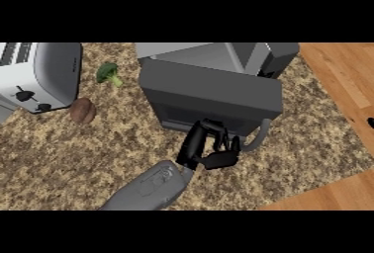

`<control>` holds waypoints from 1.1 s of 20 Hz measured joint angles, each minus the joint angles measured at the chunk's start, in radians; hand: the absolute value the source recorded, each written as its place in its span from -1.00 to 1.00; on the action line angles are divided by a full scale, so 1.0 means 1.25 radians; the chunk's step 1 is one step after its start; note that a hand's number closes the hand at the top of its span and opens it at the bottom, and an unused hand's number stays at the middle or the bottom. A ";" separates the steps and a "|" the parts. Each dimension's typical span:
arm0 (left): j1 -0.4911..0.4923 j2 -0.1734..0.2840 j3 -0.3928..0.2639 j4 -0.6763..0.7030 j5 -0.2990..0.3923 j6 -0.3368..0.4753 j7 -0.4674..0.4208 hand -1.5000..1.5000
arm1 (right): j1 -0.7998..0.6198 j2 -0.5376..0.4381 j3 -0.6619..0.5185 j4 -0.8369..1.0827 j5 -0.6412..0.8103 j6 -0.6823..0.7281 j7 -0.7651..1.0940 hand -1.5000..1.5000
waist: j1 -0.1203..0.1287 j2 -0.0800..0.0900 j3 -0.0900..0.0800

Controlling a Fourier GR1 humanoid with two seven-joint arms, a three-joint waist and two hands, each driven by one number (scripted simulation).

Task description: Pick up the milk, place it into the microwave and close the microwave

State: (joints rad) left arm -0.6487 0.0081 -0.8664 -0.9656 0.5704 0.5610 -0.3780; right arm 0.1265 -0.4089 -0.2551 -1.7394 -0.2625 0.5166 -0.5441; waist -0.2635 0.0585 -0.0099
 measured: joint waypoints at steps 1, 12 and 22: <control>-0.005 -0.001 0.003 0.005 0.012 0.004 0.000 1.00 | -0.001 -0.004 -0.001 -0.002 -0.006 0.003 0.005 -1.00 | -0.004 0.000 0.000; -0.047 -0.007 0.011 0.043 0.118 -0.001 -0.039 1.00 | -0.035 -0.056 -0.034 -0.005 -0.063 0.025 0.051 -1.00 | -0.020 0.009 0.001; -0.080 -0.007 0.007 0.076 0.186 -0.017 -0.088 1.00 | -0.064 -0.091 -0.063 0.014 -0.103 0.035 0.077 -1.00 | -0.029 0.016 0.002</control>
State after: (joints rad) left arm -0.7482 -0.0007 -0.8575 -0.8700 0.8032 0.5397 -0.4875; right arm 0.0468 -0.5227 -0.3339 -1.7223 -0.3914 0.5599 -0.4482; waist -0.3001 0.0789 -0.0071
